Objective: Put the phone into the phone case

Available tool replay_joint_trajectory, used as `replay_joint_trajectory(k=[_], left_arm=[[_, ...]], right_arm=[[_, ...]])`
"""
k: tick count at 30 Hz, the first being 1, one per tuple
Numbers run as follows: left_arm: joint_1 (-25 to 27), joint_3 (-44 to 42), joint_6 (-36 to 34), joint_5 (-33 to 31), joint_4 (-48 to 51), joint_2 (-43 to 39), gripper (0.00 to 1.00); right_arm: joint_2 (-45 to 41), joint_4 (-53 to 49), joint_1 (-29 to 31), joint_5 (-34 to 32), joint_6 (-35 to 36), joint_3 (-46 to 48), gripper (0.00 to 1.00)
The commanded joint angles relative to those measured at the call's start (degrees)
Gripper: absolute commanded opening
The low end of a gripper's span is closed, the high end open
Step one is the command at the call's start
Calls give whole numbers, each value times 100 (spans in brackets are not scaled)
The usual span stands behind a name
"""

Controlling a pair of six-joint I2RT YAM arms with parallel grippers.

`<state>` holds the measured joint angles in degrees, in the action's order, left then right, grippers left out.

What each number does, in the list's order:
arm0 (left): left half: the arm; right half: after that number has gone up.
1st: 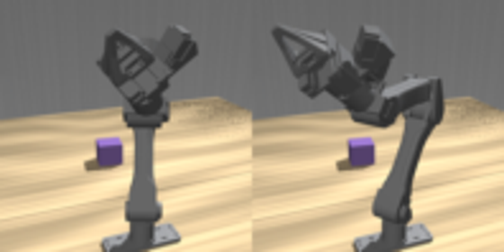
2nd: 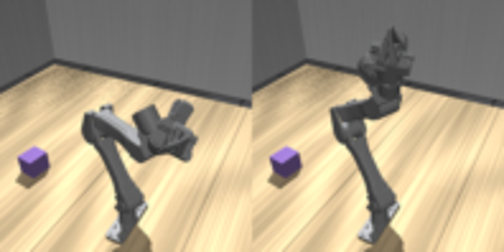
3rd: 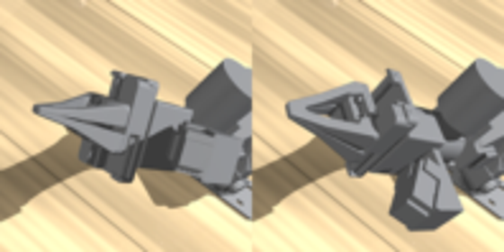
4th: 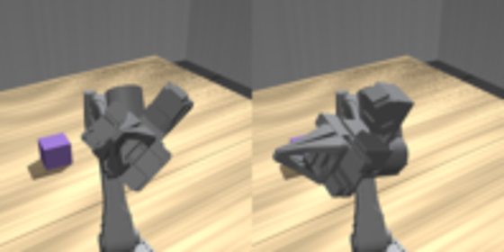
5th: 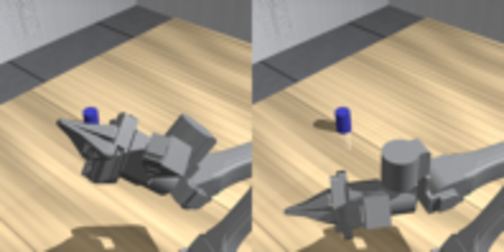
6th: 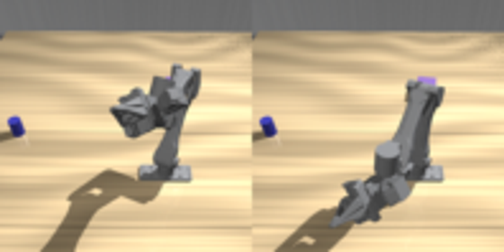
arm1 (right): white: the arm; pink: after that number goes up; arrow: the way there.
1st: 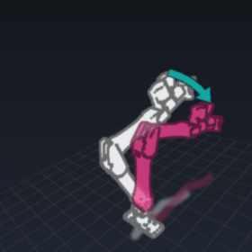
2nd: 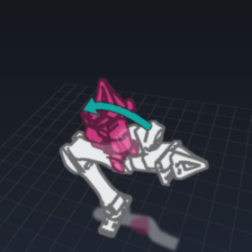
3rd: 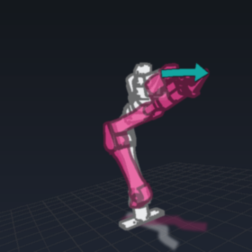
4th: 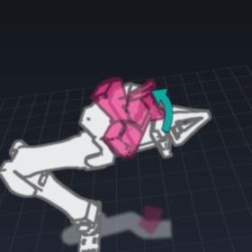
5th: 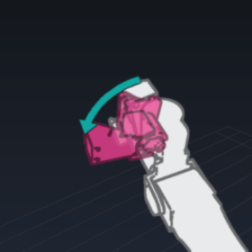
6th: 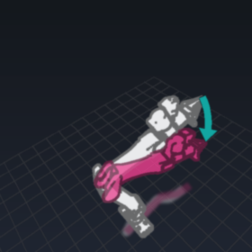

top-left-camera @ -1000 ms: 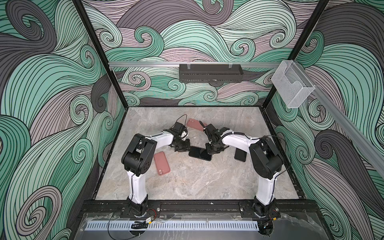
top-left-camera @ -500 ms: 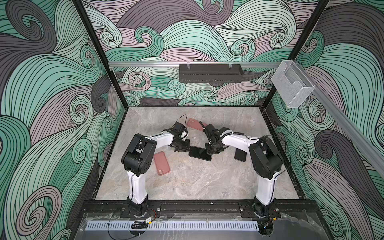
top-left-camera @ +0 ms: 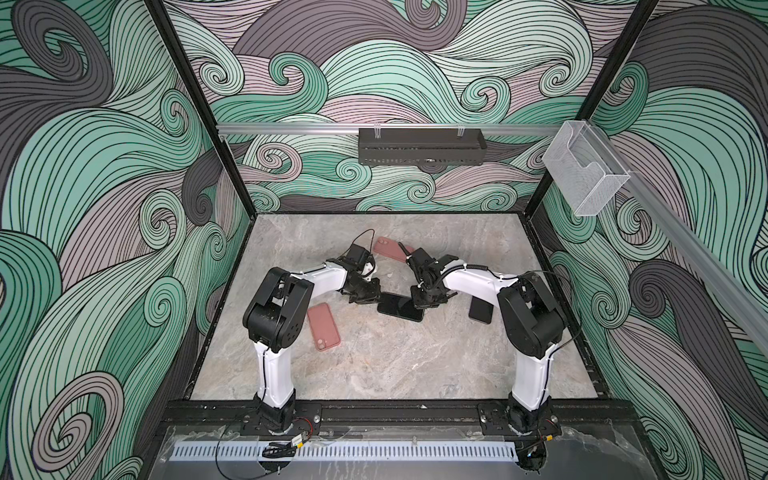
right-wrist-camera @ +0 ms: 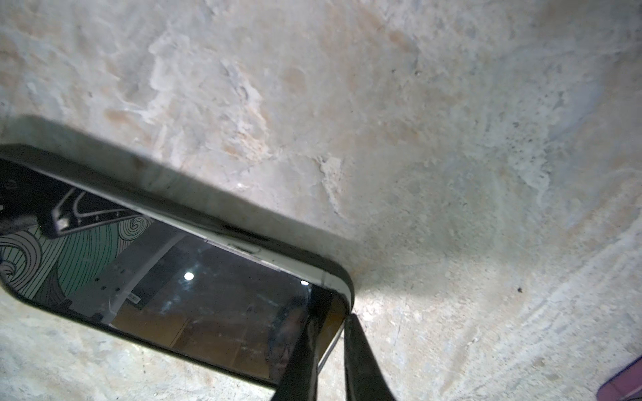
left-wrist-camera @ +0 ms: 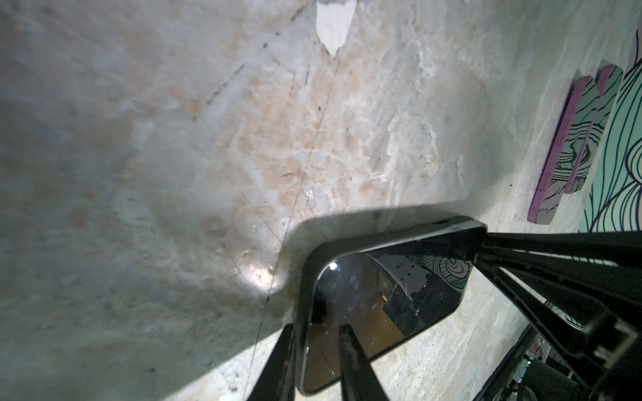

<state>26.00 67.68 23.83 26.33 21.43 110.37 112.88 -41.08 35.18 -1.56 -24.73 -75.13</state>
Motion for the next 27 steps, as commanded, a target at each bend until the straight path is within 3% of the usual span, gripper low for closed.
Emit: replay_joint_trajectory(k=[1, 27], left_arm=[[9, 149, -110, 116, 107, -128, 25], [-29, 184, -166, 211, 89, -89, 25]], right_arm=[[1700, -269, 2, -435, -114, 926, 15], [2053, -247, 102, -531, -270, 1071, 15]])
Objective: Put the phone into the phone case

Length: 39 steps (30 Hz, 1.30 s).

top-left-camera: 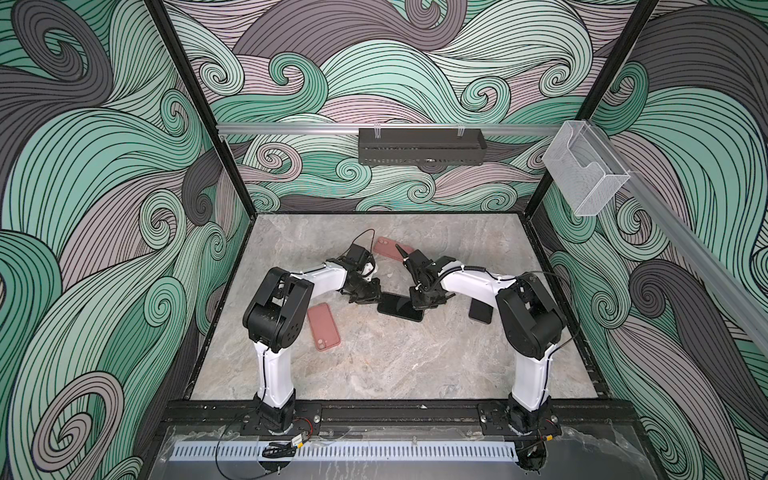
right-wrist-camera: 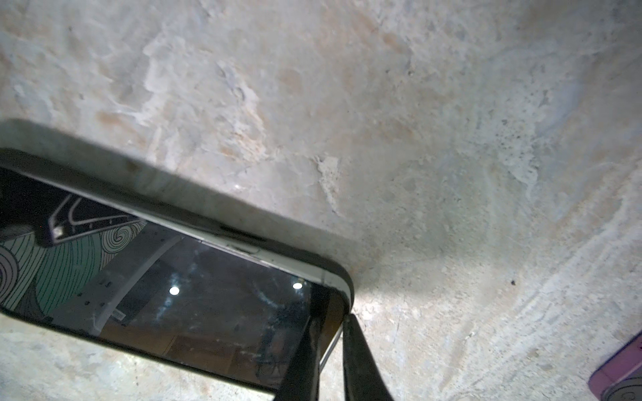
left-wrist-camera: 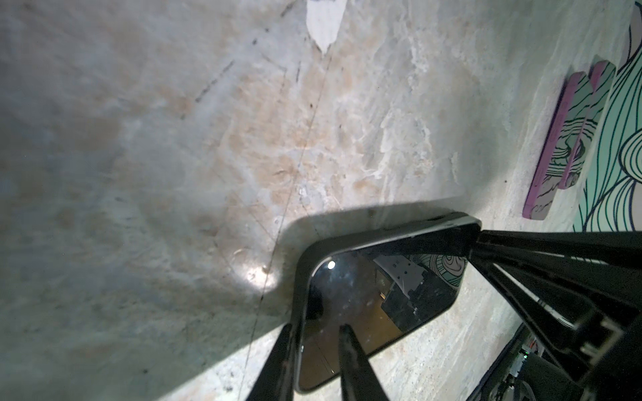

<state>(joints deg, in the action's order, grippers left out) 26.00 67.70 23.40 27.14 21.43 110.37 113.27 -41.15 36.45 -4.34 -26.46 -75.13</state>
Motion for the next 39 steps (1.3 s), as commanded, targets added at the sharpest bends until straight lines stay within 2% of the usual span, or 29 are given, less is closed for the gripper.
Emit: replay_joint_trajectory(k=[1, 33, 39], left_arm=[[-37, 177, -129, 129, 89, -92, 25], [-51, 41, -142, 141, 53, -164, 25], [-60, 33, -147, 152, 63, -160, 25]], right_arm=[[2023, -228, -24, -253, -102, 1067, 15], [2497, 53, 86, -138, -253, 1238, 14], [2362, 92, 91, -183, -267, 1297, 14]])
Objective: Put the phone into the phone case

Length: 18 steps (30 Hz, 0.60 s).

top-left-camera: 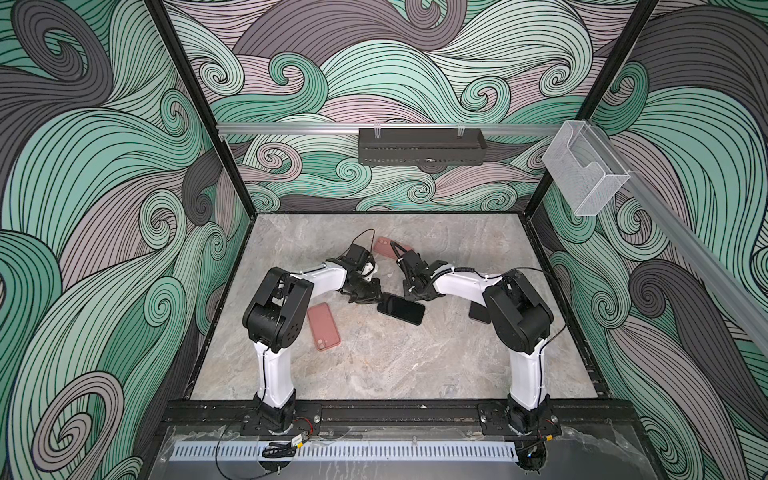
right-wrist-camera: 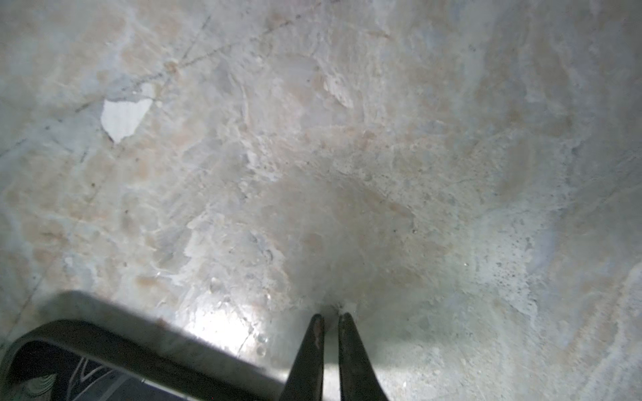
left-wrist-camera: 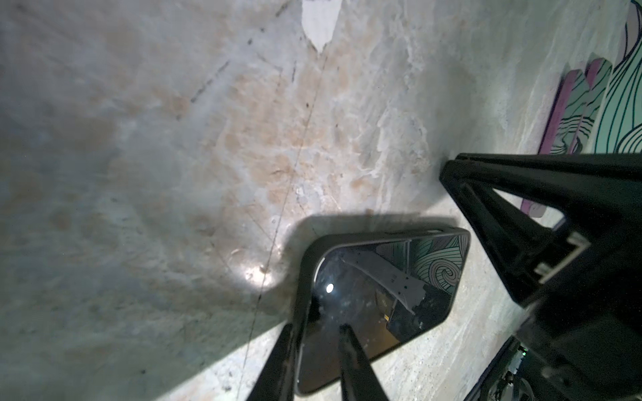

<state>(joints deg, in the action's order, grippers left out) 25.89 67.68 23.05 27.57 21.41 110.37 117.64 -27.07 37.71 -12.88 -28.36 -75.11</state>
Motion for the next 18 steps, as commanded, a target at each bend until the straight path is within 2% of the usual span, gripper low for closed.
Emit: replay_joint_trajectory(k=[1, 6, 13, 15, 18], left_arm=[[-49, 30, -104, 108, 64, -149, 25], [-49, 15, -99, 103, 72, -165, 25], [-118, -21, 105, -200, 91, -367, 30], [-161, -89, 192, -315, 42, -506, 36], [-231, -273, 256, -517, -77, -808, 52]], right_arm=[[1847, -1308, -40, 654, -82, 1318, 14], [1091, -1254, -40, 726, 73, 1330, 14], [-204, -1423, -47, 793, 740, 686, 22], [-488, -1456, -60, 787, 973, 443, 28], [-789, -1457, -97, 968, 1534, 149, 38]])
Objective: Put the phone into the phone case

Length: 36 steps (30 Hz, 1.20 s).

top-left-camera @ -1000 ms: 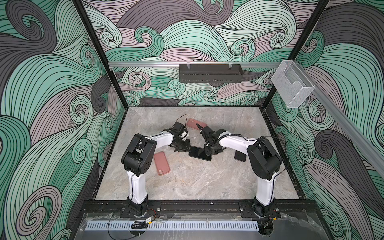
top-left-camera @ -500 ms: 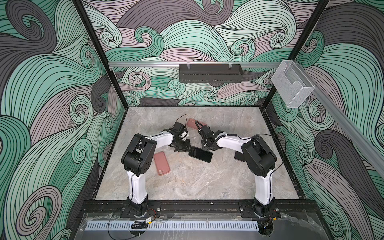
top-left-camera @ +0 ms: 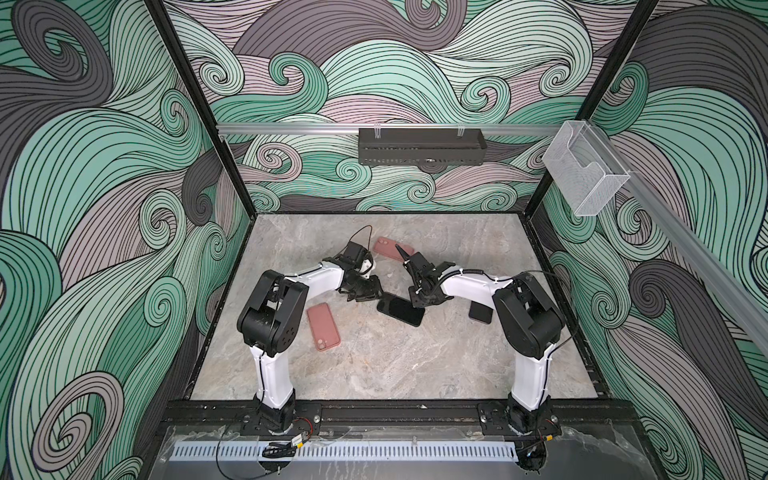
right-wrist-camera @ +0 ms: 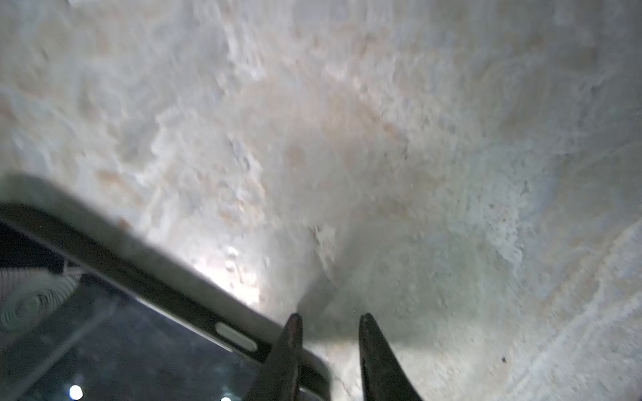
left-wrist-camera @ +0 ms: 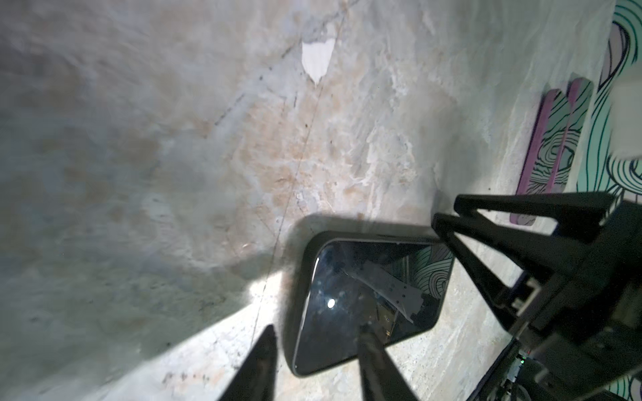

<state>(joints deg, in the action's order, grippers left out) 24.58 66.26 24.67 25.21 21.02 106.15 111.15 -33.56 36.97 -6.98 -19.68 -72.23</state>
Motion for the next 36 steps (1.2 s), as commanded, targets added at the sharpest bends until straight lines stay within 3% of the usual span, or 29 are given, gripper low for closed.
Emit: replay_joint_trajectory(k=[1, 7, 11, 16, 21, 36], left_arm=[[-109, -186, 92, -347, -58, -488, 56], [-231, -447, 216, -1192, 143, -1145, 67], [-432, -744, 406, -1845, 353, -1635, 69], [-646, -1018, 545, -2384, 714, -2172, 72], [-721, -1382, 622, -2767, 790, -2869, 92], [-796, -2106, 680, -3272, 1014, -4094, 93]], right_arm=[[-207, -802, -21, 466, 895, -214, 43], [-353, -906, 50, 932, 2308, -545, 74], [-308, -912, 112, 1378, 2749, -687, 85], [4, -1016, 309, 1666, 3013, -972, 88], [370, -1121, 477, 1747, 3136, -1215, 93], [937, -1240, 574, 1156, 2590, -1471, 90]])
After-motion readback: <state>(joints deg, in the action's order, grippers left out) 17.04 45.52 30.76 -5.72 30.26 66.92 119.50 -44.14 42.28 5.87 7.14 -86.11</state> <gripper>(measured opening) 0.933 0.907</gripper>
